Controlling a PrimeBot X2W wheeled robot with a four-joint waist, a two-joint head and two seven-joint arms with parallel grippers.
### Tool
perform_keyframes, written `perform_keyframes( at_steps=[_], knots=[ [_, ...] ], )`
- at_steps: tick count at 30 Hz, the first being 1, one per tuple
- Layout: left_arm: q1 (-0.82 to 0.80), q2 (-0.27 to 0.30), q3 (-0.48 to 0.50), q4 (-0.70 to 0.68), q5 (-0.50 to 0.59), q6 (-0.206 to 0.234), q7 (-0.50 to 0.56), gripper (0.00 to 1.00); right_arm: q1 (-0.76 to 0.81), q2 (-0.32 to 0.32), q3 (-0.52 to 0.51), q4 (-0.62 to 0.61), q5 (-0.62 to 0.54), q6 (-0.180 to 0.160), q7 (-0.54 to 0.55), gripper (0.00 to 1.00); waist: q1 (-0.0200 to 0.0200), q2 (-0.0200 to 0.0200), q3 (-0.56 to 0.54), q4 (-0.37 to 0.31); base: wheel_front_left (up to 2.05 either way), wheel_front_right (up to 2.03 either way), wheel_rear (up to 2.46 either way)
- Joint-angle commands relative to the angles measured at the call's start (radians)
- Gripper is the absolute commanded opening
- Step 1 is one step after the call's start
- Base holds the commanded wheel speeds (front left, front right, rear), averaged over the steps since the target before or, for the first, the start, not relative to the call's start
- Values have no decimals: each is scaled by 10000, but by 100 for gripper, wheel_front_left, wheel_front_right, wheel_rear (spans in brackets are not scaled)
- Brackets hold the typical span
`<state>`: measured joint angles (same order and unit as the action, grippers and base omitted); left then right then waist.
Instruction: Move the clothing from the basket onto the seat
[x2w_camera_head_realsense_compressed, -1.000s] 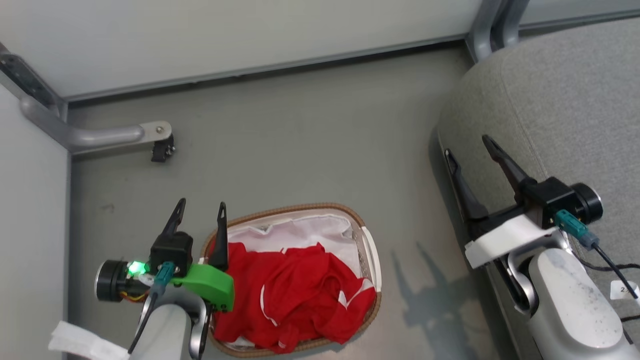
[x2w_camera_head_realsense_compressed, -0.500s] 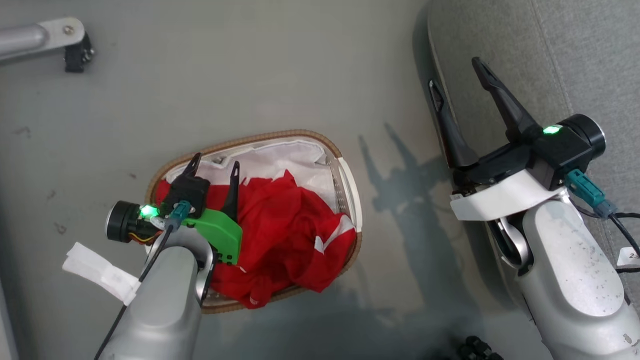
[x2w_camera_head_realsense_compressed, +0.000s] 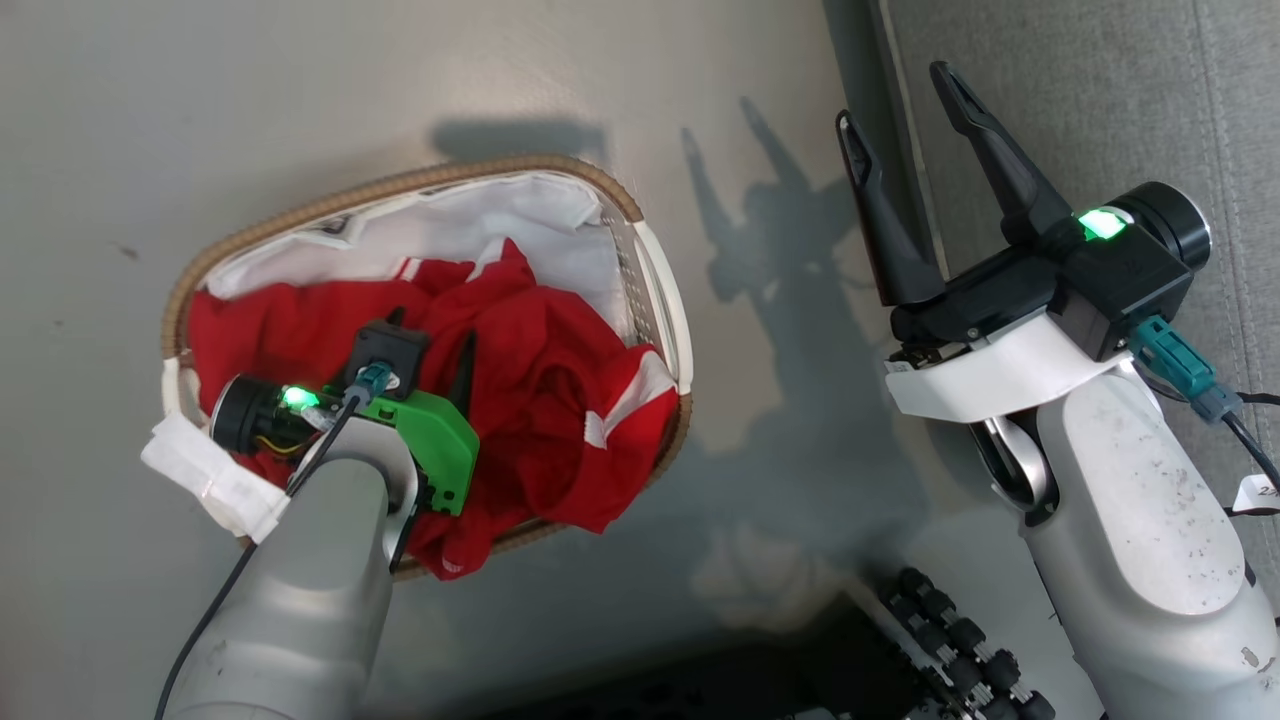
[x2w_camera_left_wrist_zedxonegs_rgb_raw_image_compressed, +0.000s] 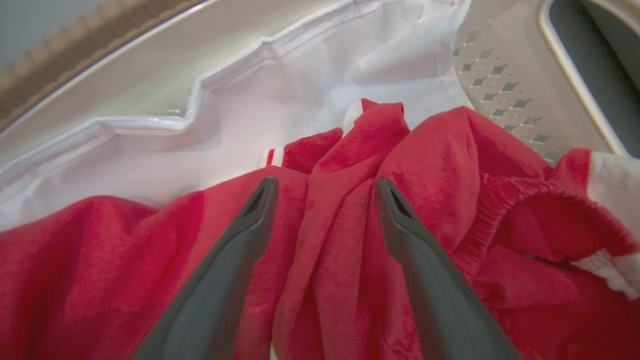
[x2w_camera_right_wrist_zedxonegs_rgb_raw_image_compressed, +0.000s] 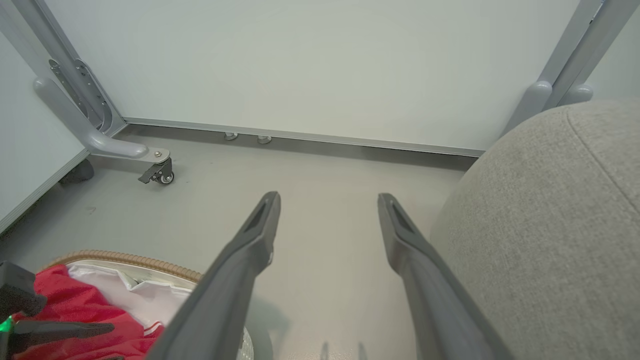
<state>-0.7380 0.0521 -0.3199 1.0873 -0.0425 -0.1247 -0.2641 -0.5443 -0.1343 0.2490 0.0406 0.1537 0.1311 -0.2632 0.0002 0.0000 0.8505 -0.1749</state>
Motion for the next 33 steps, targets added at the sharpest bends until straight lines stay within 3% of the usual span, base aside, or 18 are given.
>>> perform_keyframes(
  at_steps=[1, 11, 16, 17, 18, 26, 33],
  knots=[
    [-318, 77, -83, 193, -69, -46, -7, 100, -110, -18, -16, -28, -52, -6, -24, 100, -2, 0, 580, -305, 0, 0, 0],
    [-991, 14, -1691, 1346, -1258, -67, 68, 100, -170, 61, 38, 16, -49, -6, -24, 100, -2, 0, 941, -406, 0, 0, 0],
    [-1045, -1, -2578, 1254, -2164, -68, 220, 100, -221, 89, 58, 101, -57, -6, -24, 100, -2, 0, 969, -388, 0, 0, 0],
    [-1069, -2, -2805, 1184, -2349, -68, 185, 41, -232, 104, 62, 140, -58, -6, -24, 100, -2, 0, 930, -373, 0, 0, 0],
    [-1091, -4, -2902, 1192, -2474, -68, 170, 0, -239, 103, 57, 169, -57, -6, -24, 100, -2, 0, 877, -356, 0, 0, 0],
    [-703, 18, -3348, 930, -3516, -63, -9, 0, -113, 132, -5, 540, 11, -6, -24, 100, -2, 0, -235, -157, 0, 0, 0],
    [260, 258, -3040, -248, -3847, -64, -16, 0, 308, 123, -107, 1008, 169, -6, -24, 100, -2, 0, -1812, 87, 0, 0, 0]
  ],
)
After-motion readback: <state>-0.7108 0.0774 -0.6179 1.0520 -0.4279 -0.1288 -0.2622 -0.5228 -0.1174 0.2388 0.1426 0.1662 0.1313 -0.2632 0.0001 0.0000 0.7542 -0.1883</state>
